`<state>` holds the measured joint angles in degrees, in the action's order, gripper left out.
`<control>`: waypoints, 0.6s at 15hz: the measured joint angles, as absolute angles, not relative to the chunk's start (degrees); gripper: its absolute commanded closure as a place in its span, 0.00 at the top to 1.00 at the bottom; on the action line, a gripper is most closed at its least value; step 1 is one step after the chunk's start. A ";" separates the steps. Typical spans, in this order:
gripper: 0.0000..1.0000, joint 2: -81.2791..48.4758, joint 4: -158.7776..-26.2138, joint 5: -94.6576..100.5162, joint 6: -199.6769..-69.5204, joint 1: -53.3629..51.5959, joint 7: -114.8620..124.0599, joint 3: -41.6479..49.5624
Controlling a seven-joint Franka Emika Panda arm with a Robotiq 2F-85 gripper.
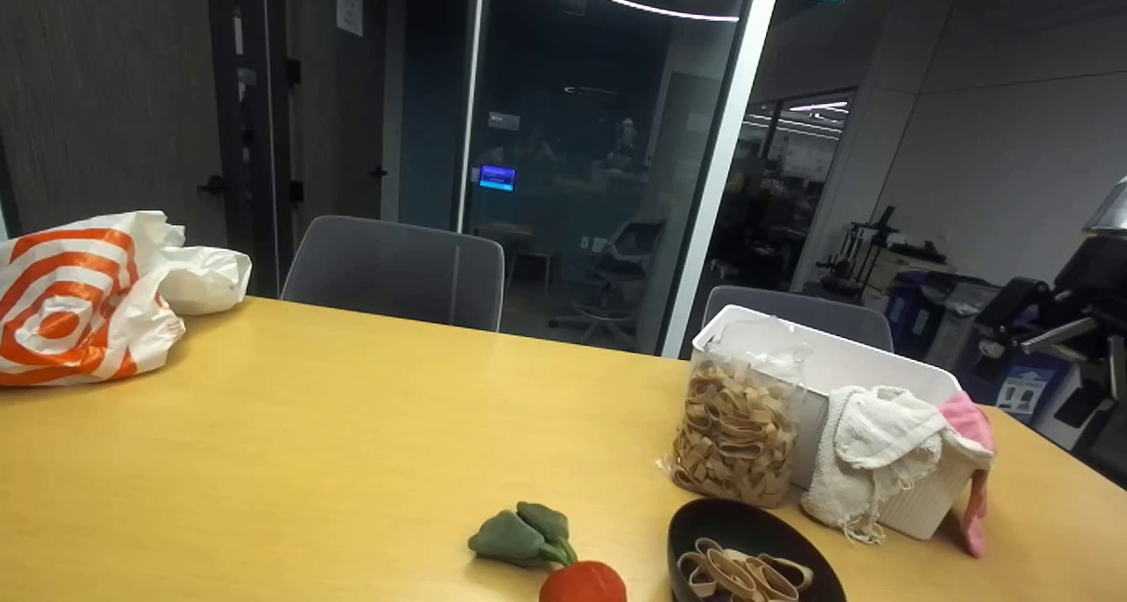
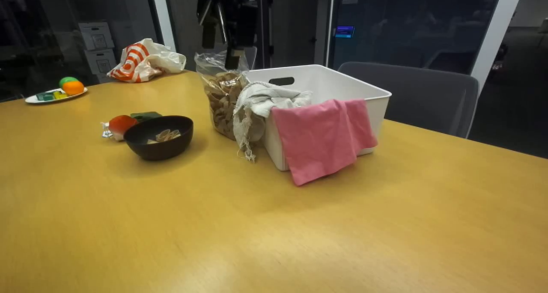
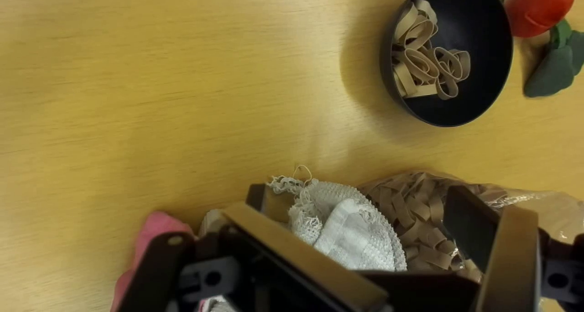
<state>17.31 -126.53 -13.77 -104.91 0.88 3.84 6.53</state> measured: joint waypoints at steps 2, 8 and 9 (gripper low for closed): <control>1.00 17.30 -126.53 -13.77 -104.91 0.88 3.84 6.53; 1.00 17.09 -127.80 -16.66 -104.48 -0.94 1.92 3.31; 1.00 17.09 -127.89 -17.04 -103.93 -1.68 1.81 2.27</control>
